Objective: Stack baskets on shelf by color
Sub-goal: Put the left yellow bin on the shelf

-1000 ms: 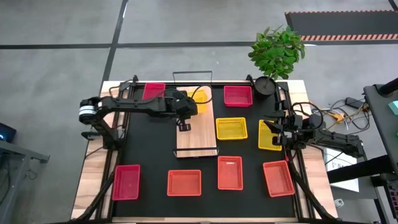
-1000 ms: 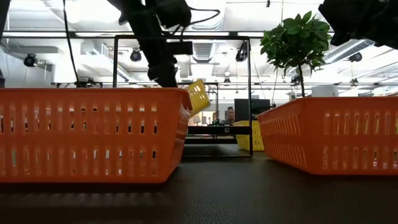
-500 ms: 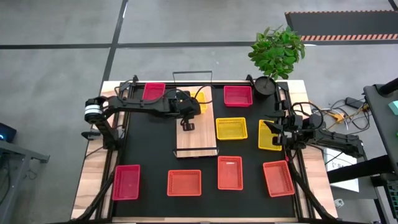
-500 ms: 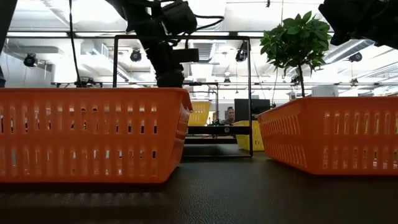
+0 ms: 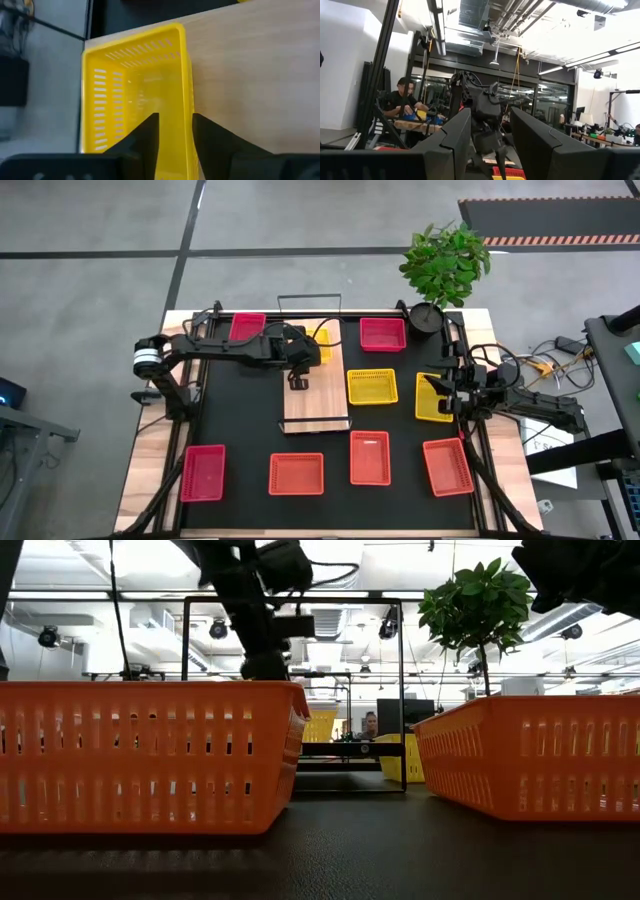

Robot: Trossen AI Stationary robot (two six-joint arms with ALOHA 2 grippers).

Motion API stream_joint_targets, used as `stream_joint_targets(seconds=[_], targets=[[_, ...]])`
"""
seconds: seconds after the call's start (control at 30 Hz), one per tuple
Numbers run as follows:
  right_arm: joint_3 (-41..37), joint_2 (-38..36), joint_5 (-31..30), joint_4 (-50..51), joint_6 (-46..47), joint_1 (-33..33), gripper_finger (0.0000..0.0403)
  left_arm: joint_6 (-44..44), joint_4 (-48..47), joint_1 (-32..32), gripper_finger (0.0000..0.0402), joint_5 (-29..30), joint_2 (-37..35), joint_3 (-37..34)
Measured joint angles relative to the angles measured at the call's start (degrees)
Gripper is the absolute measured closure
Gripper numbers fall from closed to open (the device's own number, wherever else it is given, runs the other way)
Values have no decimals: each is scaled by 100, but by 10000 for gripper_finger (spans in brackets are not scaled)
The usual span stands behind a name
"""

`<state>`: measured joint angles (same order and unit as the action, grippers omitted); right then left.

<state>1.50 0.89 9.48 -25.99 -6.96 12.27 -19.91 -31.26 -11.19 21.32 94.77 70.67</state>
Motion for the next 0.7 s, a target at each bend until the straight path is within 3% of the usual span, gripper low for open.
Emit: stream_joint_targets(seconds=[0.17, 0.3, 0.4, 0.57, 0.7], targets=[[1, 0, 0, 2, 37, 1, 272, -155, -285, 68, 286, -34, -395, 0], [2, 2, 2, 3, 53, 2, 269, -474, -881, 70, 289, -923, -772, -3], [2, 2, 0, 3, 52, 0, 269, -489, -884, 82, 311, -1227, -865, -98], [2, 2, 0, 1, 53, 2, 269, -558, -711, 34, 385, -1220, -804, -375], [2, 2, 0, 14, 55, 0, 266, -598, -694, -42, 393, -1220, -654, -547]])
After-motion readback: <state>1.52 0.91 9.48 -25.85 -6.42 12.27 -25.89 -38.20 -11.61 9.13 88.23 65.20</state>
